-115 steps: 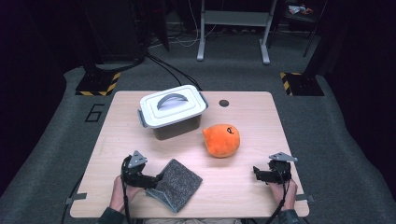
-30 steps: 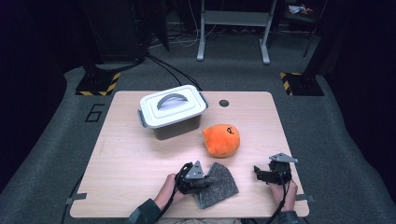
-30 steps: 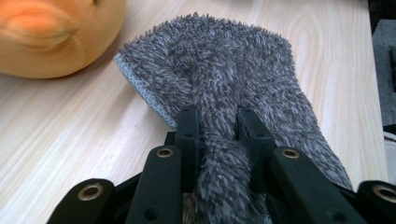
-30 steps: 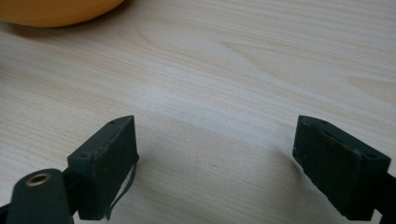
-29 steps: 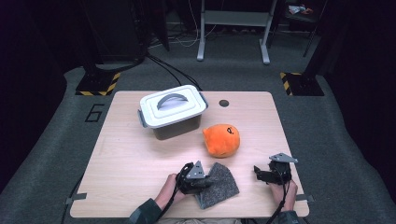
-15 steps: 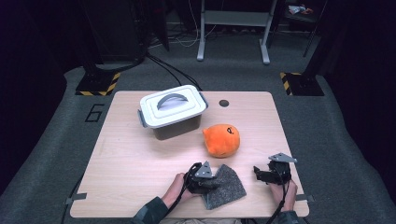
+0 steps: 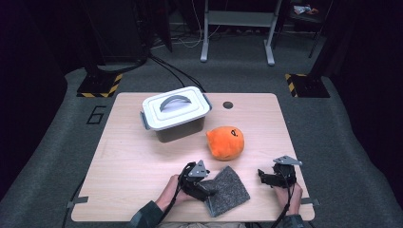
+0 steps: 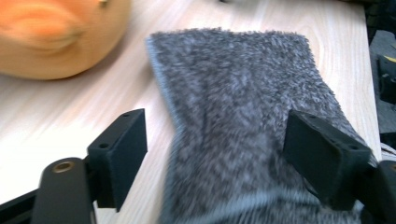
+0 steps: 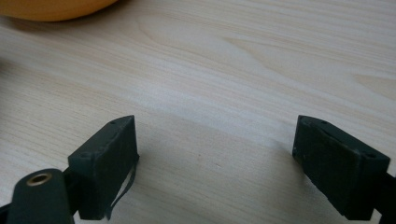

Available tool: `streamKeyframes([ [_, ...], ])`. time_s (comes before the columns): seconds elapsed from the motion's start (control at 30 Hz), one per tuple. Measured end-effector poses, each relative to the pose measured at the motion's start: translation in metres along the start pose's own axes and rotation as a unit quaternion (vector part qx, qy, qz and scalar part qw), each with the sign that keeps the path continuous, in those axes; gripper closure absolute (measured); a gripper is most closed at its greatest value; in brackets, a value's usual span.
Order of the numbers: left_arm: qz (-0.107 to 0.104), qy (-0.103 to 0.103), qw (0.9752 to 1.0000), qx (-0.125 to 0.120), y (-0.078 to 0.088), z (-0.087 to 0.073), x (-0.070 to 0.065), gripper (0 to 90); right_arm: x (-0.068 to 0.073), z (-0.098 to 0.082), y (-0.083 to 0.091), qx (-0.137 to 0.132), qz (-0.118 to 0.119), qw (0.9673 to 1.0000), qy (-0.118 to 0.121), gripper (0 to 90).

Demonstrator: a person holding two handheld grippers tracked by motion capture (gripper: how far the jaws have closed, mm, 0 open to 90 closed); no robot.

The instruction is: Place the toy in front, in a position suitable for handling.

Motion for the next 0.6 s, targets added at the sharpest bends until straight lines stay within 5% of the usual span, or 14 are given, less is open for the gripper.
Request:
streamKeyframes([
  [0.3,0.067,0.04,0.9969,-0.002,0.037,-0.025,0.032,12.9,0.001,0.0,-0.001,0.001,0.004,1.0,-0.004,12.3],
  [0.43,0.1,0.066,0.9928,0.002,0.052,-0.042,0.048,8.2,0.0,0.0,-0.001,0.003,0.003,1.0,-0.001,11.9],
  [0.6,0.143,0.096,0.9849,0.018,0.065,-0.068,0.068,0.6,0.0,0.0,-0.001,0.004,0.002,1.0,0.004,11.4],
])
Point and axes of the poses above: each handheld gripper's, and its own axes: y roughly backward along the jaws, z roughly out of its top, x roughly to its left, the point moved 6 cm from there along -y, roughly forward along the jaws, and after that the axes turned 11 degrees about z, right-handed, at the moved point
